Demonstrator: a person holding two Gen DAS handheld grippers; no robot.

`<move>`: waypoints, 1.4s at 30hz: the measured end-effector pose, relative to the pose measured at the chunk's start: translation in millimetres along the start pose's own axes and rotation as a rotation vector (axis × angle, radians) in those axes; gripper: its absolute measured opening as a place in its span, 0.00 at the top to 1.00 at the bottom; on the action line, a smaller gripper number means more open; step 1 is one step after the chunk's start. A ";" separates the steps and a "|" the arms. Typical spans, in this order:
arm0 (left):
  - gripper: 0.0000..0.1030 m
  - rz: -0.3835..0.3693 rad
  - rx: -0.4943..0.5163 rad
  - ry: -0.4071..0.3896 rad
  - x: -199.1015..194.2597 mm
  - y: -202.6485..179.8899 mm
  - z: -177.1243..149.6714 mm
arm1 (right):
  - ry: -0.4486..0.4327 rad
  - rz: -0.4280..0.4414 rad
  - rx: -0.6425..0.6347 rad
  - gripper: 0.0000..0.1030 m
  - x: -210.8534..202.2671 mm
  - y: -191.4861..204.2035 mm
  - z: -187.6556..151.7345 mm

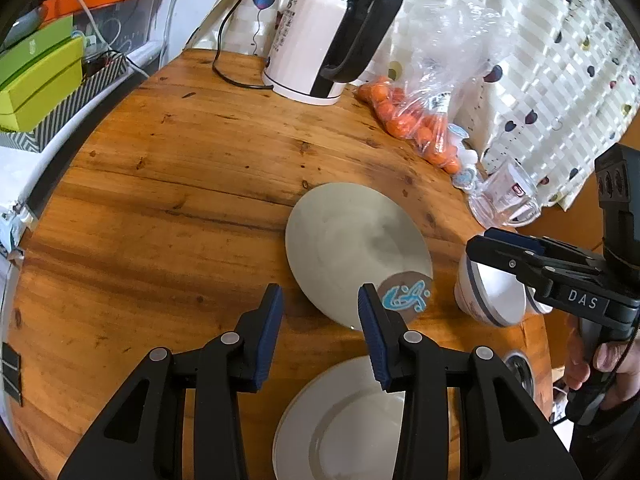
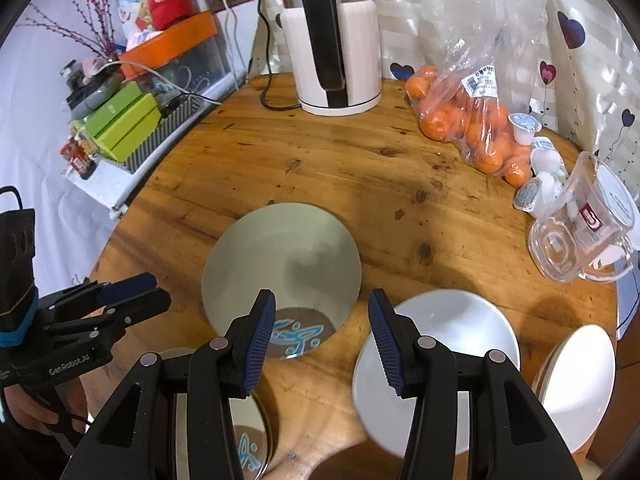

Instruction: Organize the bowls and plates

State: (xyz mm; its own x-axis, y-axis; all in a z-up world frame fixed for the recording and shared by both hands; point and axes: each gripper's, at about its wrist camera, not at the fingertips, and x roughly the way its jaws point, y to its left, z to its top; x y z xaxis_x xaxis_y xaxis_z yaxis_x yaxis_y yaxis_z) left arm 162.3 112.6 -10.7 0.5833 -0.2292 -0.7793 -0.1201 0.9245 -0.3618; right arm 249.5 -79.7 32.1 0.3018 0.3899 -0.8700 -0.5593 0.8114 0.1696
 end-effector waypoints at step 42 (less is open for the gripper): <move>0.63 -0.034 -0.039 0.116 62.8 10.6 18.1 | 0.239 0.029 -0.005 0.79 91.3 -25.7 38.5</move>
State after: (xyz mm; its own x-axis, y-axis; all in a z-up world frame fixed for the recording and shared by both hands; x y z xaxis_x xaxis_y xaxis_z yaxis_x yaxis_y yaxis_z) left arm 212.2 113.5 -54.3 0.4908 -0.2957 -0.8195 -0.1343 0.9037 -0.4065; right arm 321.2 -48.2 -33.9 0.0944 0.2979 -0.9499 -0.5688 0.7993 0.1941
